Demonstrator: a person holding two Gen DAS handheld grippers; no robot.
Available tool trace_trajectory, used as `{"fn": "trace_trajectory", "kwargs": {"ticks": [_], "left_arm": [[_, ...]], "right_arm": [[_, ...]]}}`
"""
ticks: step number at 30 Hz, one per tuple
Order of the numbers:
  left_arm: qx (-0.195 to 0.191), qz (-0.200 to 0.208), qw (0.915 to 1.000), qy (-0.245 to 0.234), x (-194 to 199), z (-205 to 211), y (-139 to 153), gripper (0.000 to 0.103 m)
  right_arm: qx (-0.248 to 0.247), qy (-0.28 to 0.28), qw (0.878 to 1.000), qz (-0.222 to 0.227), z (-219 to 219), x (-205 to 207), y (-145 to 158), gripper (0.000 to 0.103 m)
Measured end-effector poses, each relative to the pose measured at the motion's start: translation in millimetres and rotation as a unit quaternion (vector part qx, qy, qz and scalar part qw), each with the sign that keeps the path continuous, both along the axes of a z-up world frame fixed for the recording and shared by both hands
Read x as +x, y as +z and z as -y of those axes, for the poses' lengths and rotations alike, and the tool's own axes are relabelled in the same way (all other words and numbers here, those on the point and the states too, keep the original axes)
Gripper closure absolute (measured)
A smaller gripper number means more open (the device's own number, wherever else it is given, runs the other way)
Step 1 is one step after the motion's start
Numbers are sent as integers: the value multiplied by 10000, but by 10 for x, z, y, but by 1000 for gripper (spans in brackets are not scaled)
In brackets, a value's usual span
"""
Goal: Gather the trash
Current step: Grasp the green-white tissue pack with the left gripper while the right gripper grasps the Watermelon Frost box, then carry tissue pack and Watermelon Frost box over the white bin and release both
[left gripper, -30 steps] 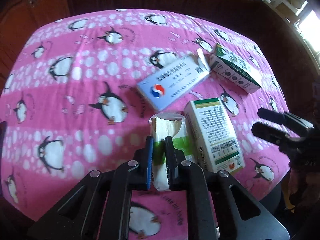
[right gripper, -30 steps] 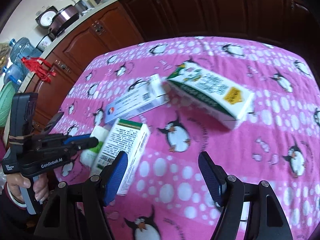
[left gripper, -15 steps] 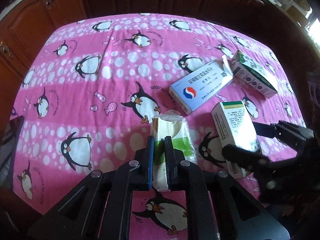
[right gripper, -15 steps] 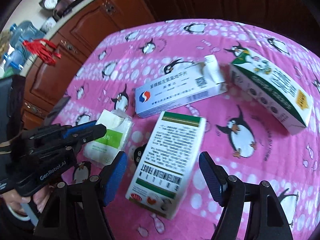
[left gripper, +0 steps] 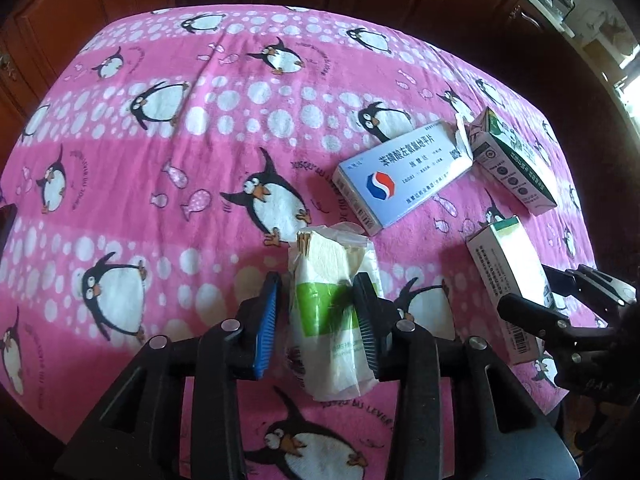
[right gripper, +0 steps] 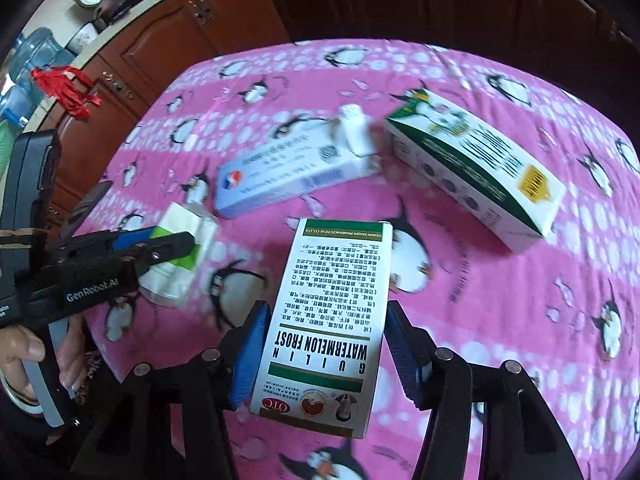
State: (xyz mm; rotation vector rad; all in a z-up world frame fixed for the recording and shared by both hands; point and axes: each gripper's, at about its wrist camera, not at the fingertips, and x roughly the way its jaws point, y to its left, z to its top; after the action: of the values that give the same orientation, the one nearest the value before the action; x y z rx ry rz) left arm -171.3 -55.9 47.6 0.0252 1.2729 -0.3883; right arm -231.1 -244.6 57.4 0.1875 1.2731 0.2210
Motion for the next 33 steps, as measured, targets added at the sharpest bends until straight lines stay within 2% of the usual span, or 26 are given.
{"fn": "trace_trajectory", "kwargs": {"ticks": [2, 4, 6, 9, 21, 33], "left_arm": [[-53, -73, 9999, -106, -7, 45, -21, 69], [-121, -126, 9997, -194, -31, 75, -25, 81], [-102, -75, 9996, -260, -64, 99, 9, 89], [-95, 26, 9995, -297, -100, 109, 90, 92], [-90, 538, 9969, -565, -213, 350, 503, 93], [-152, 864, 9888, -1207, -326, 1102, 768, 93]], "right_arm": [[63, -66, 9999, -52, 11, 13, -33, 47], [57, -33, 10000, -30, -10, 13, -45, 47], [154, 31, 9999, 50, -39, 11, -42, 48], [247, 78, 9995, 164, -44, -11, 4, 50], [416, -129, 9968, 667, 274, -192, 381, 53], [439, -917, 9897, 1005, 1015, -483, 605, 53]]}}
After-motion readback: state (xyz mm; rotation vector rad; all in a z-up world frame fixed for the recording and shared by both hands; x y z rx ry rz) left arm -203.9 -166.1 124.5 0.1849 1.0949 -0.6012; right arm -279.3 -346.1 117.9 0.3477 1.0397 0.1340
